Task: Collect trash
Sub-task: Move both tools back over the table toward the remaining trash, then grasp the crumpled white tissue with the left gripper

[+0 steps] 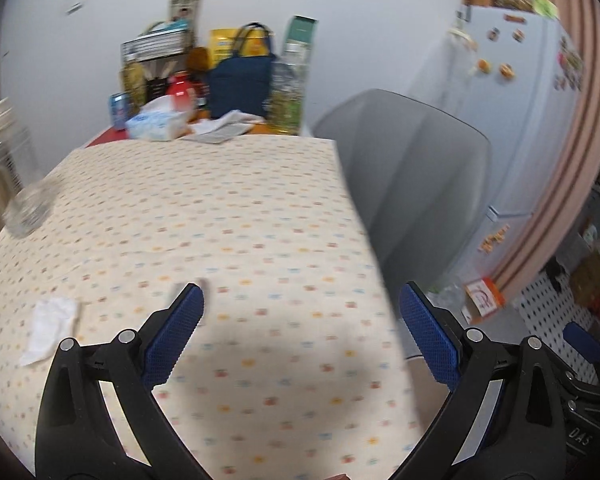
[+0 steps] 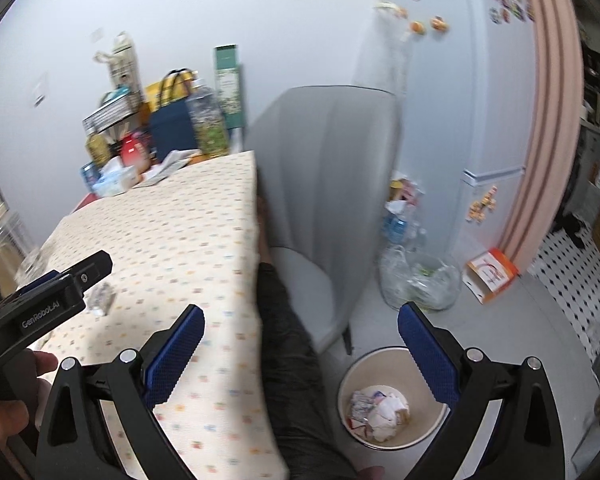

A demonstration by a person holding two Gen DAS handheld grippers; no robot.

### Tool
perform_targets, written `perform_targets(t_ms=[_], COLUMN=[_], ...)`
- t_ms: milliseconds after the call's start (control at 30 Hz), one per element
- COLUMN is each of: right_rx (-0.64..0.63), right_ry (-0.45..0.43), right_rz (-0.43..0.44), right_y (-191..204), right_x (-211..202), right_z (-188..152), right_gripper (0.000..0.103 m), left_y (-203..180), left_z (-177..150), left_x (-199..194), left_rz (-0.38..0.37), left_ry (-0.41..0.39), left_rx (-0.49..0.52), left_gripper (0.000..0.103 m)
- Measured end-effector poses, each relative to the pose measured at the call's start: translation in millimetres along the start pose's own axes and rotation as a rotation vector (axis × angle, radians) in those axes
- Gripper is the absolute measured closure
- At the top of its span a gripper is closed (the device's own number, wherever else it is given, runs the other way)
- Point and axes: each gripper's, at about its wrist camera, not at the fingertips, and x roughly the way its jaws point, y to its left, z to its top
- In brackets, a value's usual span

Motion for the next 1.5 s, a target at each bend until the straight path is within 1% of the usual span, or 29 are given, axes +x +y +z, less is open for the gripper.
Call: perform_targets(t_ms=[200, 300, 800, 1067, 1333, 1400, 1467, 1500], right_rx=[-0.053, -0.068, -0.169, -0.211, -0.246, -0.251, -0.256, -0.258], right_ry=[0.014, 0.024, 0.075, 0.100, 0.128, 0.131, 0.134, 0.135], right_rz=[0.063, 0.089, 0.201, 0.226, 0.231, 0.231, 0.230, 0.230], right_y=[54, 73, 156, 188, 212, 217, 222, 224], right_x=[5, 10, 32, 45, 63, 67, 72, 73], right_z=[-2, -5, -16, -21, -24, -23, -22, -22], right_gripper=[0.008, 0.008, 0.008, 0.008, 0.008, 0.008, 0.008, 0.008], left_y=[53, 78, 171, 205, 227, 232, 235, 235], left_z=[-3, -8, -32, -44, -55, -57, -59, -59], left_x=[-9, -11, -17, -8, 15, 20, 24, 25], left_rz=[0.054, 0.080, 0.232, 0.276, 0.310, 0.315, 0.308, 0.321], left_ry=[-0.007, -0.004, 0.023, 0.064, 0.129, 0.146, 0.158, 0.152], left_rx=[-0.076, -0.109, -0.228, -0.283, -0.323, -0.333, -0.345, -0.341], left_gripper=[0.006, 0.006, 0.006, 0.006, 0.006, 0.009, 0.027, 0.030])
